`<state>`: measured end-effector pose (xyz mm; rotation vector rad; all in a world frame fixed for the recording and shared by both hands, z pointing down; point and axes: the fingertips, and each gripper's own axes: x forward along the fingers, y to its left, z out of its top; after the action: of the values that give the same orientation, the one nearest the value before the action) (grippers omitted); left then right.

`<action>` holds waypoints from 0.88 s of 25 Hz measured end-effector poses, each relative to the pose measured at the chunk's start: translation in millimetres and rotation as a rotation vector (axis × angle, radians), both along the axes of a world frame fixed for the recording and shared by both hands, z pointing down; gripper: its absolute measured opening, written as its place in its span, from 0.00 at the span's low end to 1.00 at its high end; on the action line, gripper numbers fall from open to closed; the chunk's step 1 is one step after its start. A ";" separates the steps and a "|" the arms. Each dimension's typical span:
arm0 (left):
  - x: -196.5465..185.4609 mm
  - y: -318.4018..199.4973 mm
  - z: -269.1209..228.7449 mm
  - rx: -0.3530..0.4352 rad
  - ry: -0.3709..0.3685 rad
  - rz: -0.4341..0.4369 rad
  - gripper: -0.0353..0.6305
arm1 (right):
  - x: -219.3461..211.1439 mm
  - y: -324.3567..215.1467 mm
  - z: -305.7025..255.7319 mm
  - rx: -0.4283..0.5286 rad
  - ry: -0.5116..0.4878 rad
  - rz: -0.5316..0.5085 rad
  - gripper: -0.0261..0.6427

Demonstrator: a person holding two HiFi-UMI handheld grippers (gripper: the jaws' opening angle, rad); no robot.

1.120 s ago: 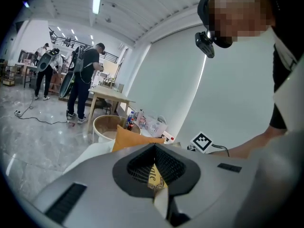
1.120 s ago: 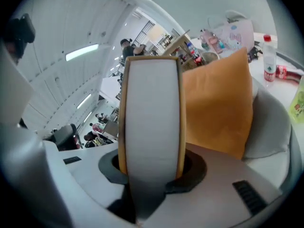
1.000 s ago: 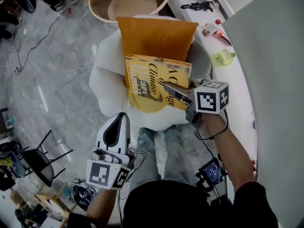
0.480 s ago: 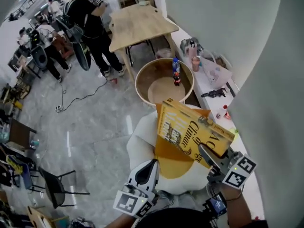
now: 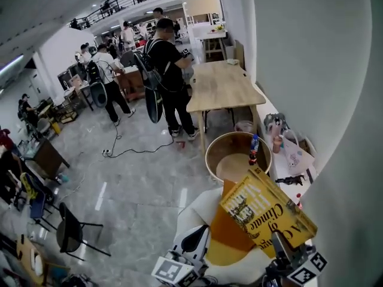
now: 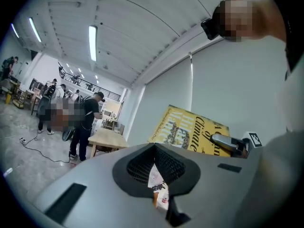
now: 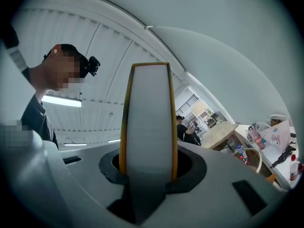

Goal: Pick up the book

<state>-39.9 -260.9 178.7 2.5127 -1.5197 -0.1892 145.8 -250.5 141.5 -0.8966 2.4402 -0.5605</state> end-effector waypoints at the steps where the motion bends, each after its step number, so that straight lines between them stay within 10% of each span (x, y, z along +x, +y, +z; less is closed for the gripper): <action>1: 2.9 4.7 -4.9 0.010 -0.001 -0.009 0.07 | 3.8 3.0 -4.3 0.023 0.003 0.009 0.26; 22: -4.9 175.2 -17.7 0.085 -0.044 -0.004 0.07 | -4.8 178.7 -2.1 0.077 0.041 0.081 0.27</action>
<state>-44.8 -85.7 161.0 2.5959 -1.5657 -0.2047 141.0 -71.9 139.4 -0.9787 2.4320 -0.4205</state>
